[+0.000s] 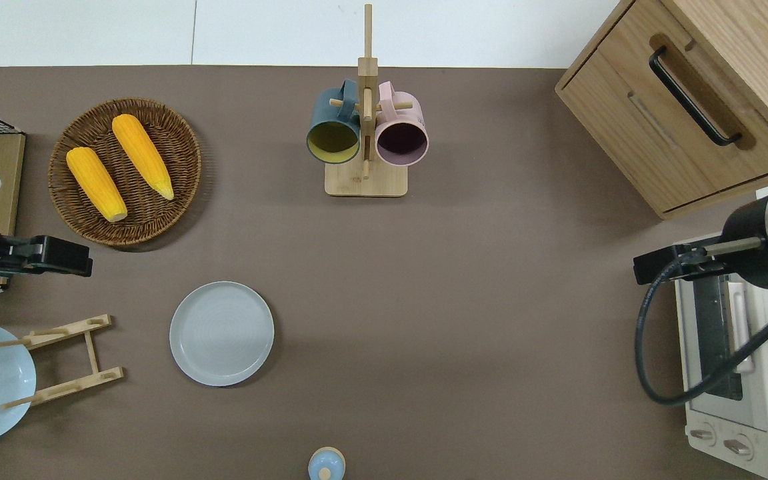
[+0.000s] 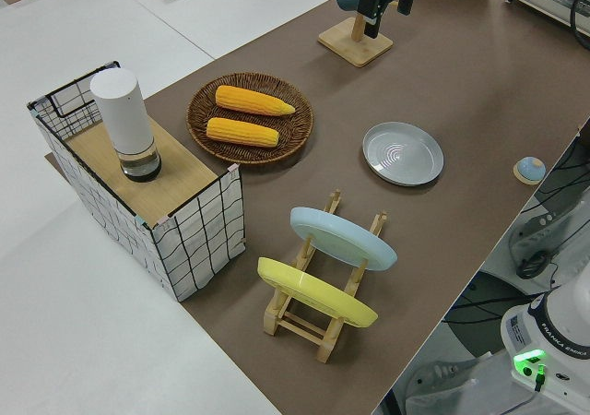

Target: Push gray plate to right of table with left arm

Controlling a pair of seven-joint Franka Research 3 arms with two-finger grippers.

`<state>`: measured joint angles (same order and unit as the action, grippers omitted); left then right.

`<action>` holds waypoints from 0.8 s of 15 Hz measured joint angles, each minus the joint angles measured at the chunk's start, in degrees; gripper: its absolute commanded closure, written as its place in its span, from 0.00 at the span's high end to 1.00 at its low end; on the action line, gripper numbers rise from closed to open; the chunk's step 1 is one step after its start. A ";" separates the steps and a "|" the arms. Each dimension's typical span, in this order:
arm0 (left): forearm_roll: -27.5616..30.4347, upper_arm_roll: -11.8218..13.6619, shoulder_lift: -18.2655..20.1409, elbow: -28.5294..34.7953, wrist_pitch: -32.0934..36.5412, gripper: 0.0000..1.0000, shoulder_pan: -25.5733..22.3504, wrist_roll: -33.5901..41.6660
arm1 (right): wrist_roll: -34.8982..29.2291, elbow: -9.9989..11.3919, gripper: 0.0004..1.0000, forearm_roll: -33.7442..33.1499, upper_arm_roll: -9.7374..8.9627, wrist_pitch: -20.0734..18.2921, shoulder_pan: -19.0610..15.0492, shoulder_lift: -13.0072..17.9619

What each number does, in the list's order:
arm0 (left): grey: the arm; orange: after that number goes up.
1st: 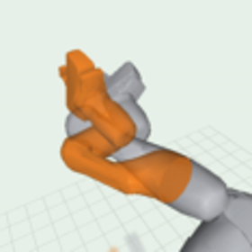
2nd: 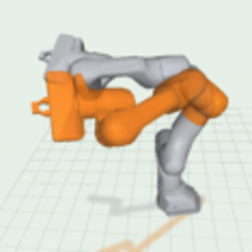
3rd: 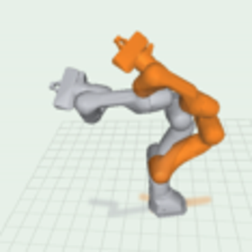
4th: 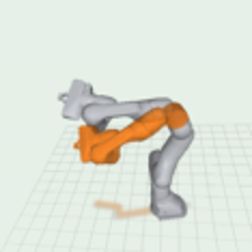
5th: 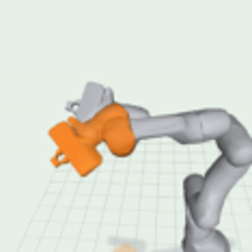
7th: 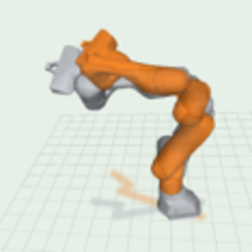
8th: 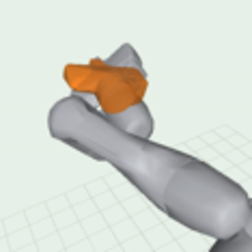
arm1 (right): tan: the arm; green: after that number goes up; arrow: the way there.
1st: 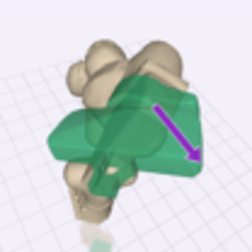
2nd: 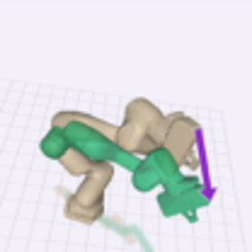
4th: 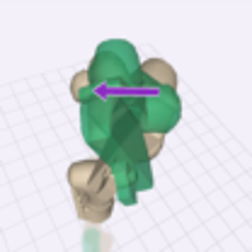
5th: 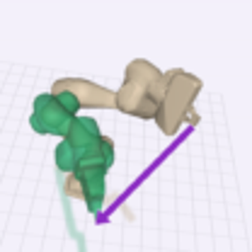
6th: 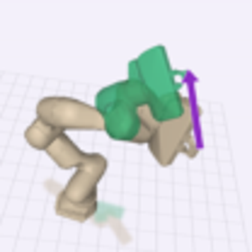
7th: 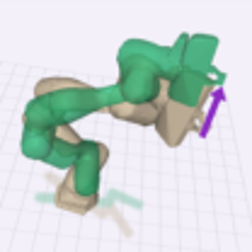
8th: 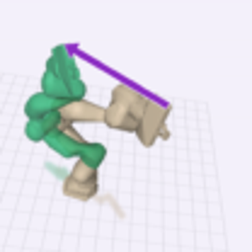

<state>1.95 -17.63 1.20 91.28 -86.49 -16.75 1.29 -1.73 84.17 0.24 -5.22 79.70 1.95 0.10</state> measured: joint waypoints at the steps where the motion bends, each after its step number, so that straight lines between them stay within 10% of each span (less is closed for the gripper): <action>1: 0.00 0.00 -0.07 0.16 0.00 1.00 0.00 -0.01 | 0.00 0.00 0.98 0.00 0.00 0.00 0.00 0.00; 12: 0.04 -0.90 1.36 10.87 -7.50 1.00 0.17 -2.36 | 0.00 0.00 0.98 0.00 0.00 0.00 0.00 0.00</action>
<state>1.98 -18.53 2.56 102.15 -94.00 -16.58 -1.07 -1.73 84.17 0.24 -5.22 79.70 1.95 0.10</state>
